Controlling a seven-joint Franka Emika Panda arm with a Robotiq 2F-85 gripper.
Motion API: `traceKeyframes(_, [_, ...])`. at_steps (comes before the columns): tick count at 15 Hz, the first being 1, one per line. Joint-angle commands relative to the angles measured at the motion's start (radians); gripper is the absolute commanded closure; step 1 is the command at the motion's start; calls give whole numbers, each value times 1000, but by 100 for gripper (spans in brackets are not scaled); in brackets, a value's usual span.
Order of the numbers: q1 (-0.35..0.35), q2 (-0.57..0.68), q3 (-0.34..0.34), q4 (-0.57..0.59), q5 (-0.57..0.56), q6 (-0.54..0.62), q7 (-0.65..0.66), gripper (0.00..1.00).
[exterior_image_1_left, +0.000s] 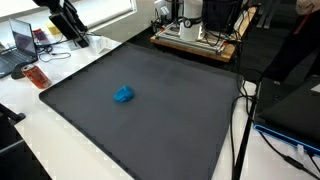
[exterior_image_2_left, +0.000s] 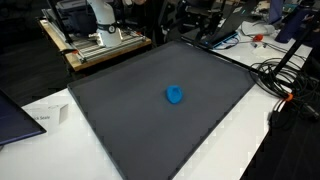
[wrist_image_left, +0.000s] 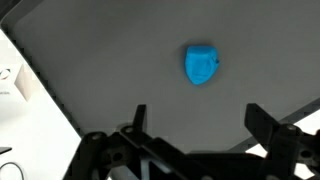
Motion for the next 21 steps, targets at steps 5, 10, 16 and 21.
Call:
traceKeyframes(5, [-135,50,81,98,196,-61,-169,0])
traceKeyframes(10, [-213,76,120,110,287,-72,-276,0])
traceKeyframes(16, [-275,62,143,29,300,46,-518,0])
traceKeyframes(21, [-306,22,137,-110,289,175,-708,0])
